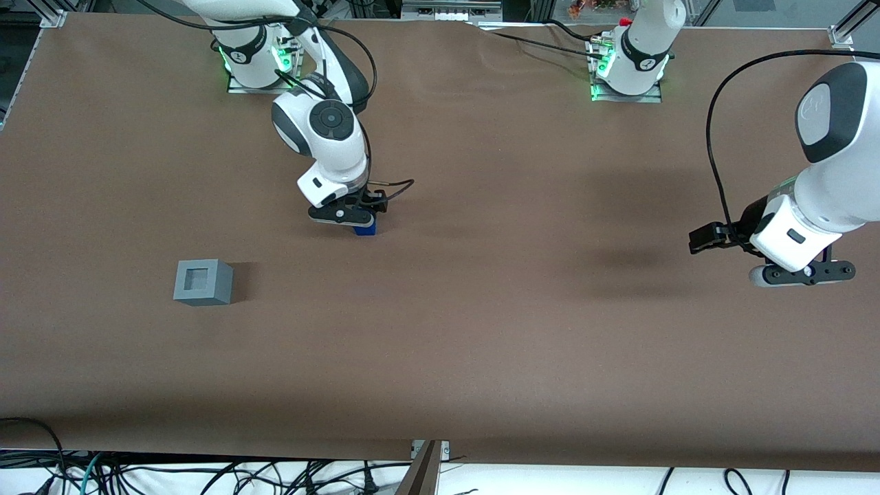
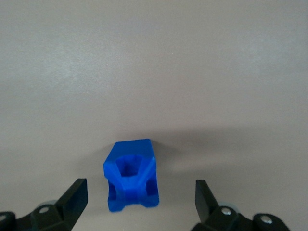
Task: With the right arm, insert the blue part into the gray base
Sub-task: 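Close the right gripper on the blue block and lift it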
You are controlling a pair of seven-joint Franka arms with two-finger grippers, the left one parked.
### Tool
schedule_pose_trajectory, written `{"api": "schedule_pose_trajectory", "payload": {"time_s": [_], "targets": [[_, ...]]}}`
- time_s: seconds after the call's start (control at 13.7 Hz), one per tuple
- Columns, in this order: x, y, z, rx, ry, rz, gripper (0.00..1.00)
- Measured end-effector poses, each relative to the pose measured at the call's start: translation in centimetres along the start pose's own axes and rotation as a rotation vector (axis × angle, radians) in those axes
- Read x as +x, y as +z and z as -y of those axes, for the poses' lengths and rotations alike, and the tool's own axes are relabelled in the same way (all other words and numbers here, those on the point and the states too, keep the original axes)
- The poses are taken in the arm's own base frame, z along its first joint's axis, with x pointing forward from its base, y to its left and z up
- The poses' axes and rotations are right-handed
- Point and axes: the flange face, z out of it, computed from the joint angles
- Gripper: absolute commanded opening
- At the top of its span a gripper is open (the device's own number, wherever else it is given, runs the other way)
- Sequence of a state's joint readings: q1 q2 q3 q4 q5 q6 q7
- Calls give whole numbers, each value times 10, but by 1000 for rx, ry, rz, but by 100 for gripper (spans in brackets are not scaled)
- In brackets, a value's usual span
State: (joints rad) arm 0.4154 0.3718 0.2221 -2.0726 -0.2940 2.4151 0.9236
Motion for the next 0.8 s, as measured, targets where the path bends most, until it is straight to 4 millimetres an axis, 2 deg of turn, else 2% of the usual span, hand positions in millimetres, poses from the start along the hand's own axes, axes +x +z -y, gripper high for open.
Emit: {"api": "schedule_pose_trajectory", "payload": {"time_s": [0.36,0.44,0.51,0.66,0.73,0.8], "targets": [[0,21,5,28,-1,-1,99],[-2,25,5,28,-4,2,96],[-3,28,6,25,-7,6,81],[-4,32,7,21,-12,11,31],[-5,33,7,20,-12,11,15],[-5,33,7,20,-14,10,5]]}}
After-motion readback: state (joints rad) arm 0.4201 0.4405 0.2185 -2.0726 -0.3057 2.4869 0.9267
